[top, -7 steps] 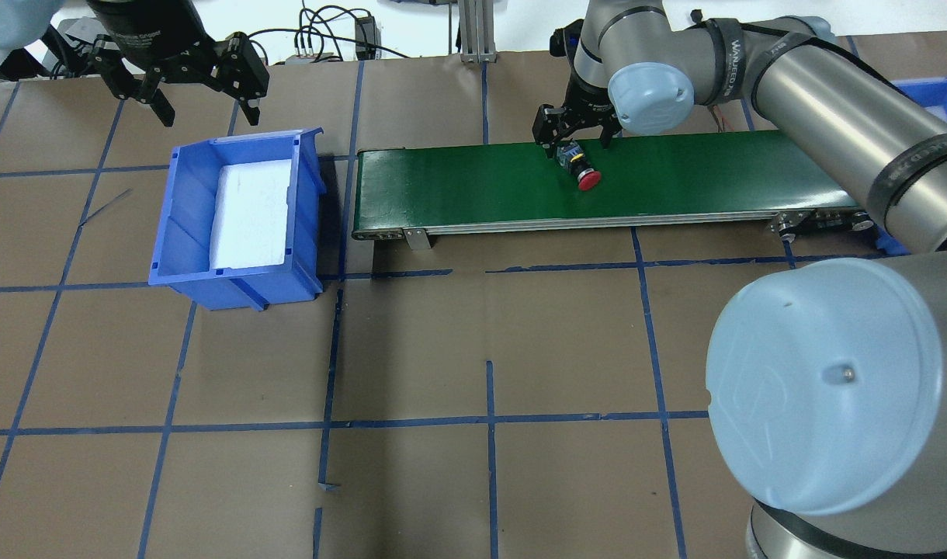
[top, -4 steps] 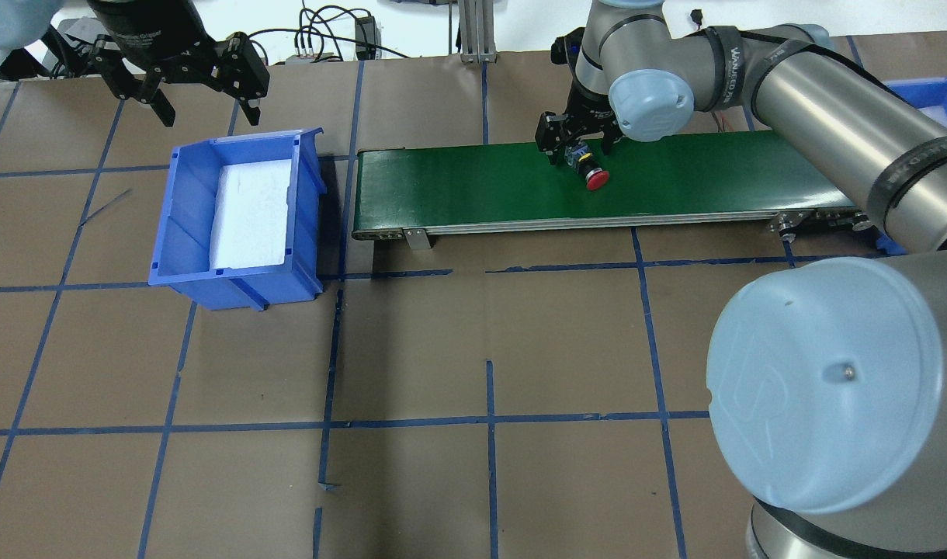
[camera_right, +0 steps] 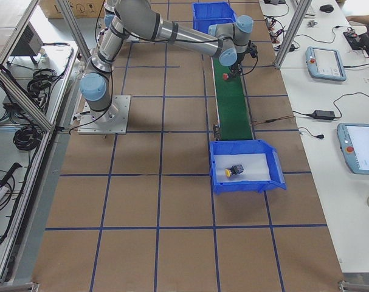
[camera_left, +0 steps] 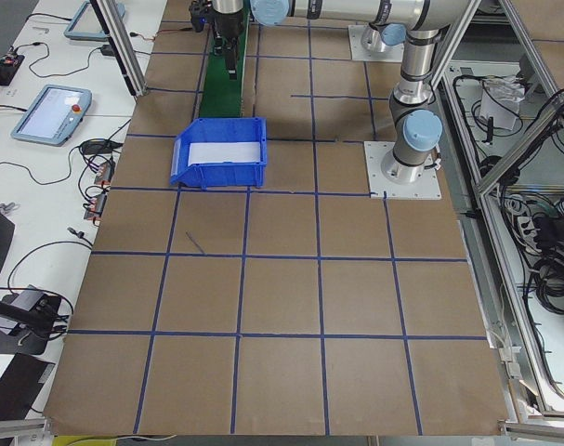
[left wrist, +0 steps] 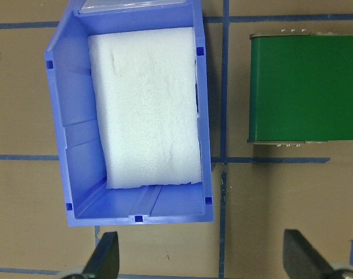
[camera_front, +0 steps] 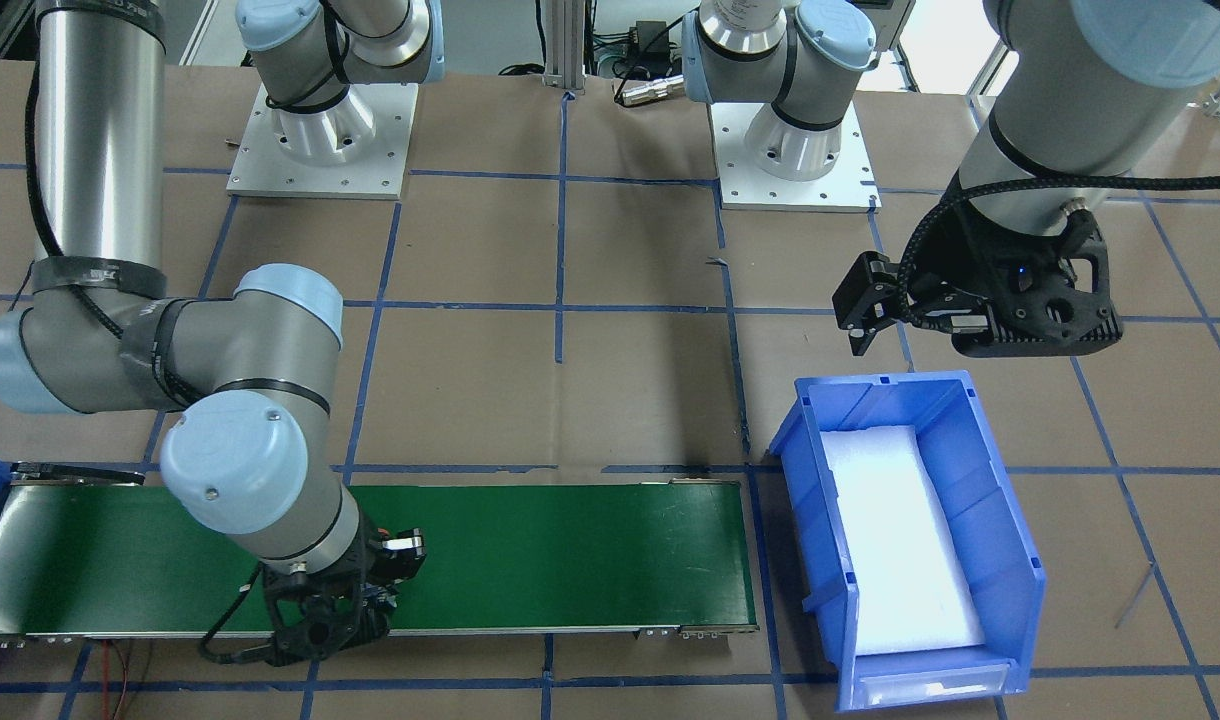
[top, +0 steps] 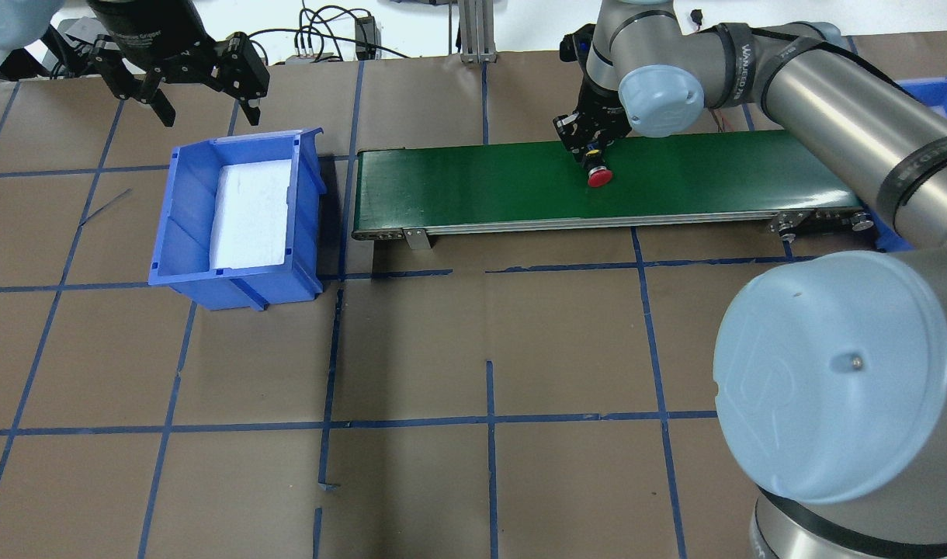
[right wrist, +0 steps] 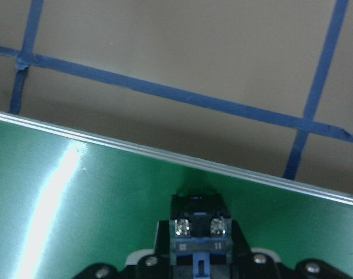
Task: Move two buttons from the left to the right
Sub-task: 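Carry the red button to the far blue bin and lower it in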
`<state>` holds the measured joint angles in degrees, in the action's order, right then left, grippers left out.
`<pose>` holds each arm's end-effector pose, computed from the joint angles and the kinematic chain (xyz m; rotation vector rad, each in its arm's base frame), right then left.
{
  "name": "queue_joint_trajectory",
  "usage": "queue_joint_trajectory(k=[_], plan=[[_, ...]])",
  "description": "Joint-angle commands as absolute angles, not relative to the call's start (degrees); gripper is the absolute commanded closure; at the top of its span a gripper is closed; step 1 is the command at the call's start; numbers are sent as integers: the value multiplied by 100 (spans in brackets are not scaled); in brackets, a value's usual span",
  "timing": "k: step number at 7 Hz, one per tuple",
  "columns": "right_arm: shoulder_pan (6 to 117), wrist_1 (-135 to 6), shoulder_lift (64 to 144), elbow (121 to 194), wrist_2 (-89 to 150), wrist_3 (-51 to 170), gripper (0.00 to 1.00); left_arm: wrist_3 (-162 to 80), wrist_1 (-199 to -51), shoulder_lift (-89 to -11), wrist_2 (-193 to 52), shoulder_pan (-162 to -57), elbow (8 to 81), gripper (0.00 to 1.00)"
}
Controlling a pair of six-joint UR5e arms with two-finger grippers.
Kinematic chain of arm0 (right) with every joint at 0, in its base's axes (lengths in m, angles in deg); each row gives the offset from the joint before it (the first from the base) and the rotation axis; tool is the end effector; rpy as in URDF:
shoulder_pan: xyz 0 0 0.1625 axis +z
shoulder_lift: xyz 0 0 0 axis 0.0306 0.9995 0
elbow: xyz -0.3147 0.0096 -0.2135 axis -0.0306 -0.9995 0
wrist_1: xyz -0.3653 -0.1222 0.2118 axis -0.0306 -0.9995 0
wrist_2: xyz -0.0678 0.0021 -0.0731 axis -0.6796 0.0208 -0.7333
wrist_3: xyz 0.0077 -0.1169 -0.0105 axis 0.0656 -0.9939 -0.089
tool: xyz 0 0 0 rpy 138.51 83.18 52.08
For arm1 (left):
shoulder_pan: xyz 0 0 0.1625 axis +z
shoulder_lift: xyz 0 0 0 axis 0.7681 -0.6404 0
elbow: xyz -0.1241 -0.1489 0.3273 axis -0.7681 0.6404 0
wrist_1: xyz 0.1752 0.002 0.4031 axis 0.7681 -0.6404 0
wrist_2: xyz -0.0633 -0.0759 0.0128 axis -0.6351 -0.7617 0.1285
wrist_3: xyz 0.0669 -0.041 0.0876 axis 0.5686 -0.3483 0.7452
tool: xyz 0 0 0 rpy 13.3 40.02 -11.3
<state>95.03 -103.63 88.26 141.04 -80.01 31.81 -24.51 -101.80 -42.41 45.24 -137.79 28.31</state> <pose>0.1792 -0.7082 0.2002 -0.3894 3.0766 -0.1042 -0.1003 -0.6002 0.4435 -0.0125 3.0724 0.0016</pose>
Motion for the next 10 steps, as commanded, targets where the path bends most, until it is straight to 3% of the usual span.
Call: queue_joint_trajectory(k=[1,5,10], plan=[[8767,-10364,8907,14018,-7994,2577,93,-2450,-10180,-4242,4524,-13772,2822,0],[7439,-9864,8934,12991,-8098,1427,92,-2459,-10180,-4242,4524,-13772,2831,0],[5987,-9441,8978,12928,-8318,-440,92,-2459,-10180,-4233,4524,-13772,2831,0]])
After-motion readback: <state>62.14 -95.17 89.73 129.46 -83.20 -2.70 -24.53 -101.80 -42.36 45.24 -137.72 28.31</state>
